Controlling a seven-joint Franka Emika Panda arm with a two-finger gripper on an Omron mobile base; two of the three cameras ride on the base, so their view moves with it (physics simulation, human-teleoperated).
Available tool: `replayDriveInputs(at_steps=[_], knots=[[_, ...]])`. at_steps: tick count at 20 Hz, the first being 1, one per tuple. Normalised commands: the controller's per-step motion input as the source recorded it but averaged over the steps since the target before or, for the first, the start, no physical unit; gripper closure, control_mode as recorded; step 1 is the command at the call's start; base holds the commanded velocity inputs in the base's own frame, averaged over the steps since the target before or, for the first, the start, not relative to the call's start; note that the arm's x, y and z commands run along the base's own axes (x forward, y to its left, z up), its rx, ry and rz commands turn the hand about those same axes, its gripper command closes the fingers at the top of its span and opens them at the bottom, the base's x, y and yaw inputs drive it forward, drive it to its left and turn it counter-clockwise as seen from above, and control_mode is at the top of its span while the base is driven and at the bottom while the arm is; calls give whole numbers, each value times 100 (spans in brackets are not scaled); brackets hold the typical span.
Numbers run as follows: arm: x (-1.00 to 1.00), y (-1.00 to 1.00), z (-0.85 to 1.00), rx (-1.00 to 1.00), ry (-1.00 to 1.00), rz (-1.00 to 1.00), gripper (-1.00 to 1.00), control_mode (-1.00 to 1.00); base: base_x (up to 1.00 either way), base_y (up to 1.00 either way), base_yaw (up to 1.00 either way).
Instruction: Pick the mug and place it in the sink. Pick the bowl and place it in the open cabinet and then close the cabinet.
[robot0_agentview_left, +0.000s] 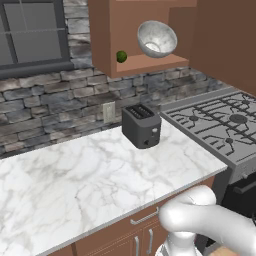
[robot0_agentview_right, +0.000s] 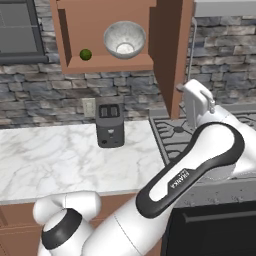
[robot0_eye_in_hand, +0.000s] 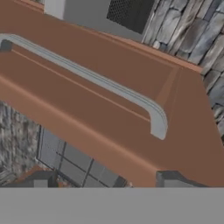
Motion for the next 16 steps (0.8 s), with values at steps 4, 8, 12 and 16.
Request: replayDriveInputs(at_steps=[4, 8, 12, 16], knots=[[42, -8, -5, 0, 3, 0, -100, -100, 0, 0, 0], [27, 17, -10, -4, 0, 0, -100, -100, 0, 0, 0], [46, 80, -22, -10, 0, 0, -100, -100, 0, 0, 0], [66, 100, -39, -13, 1, 0, -100, -100, 0, 0, 0]])
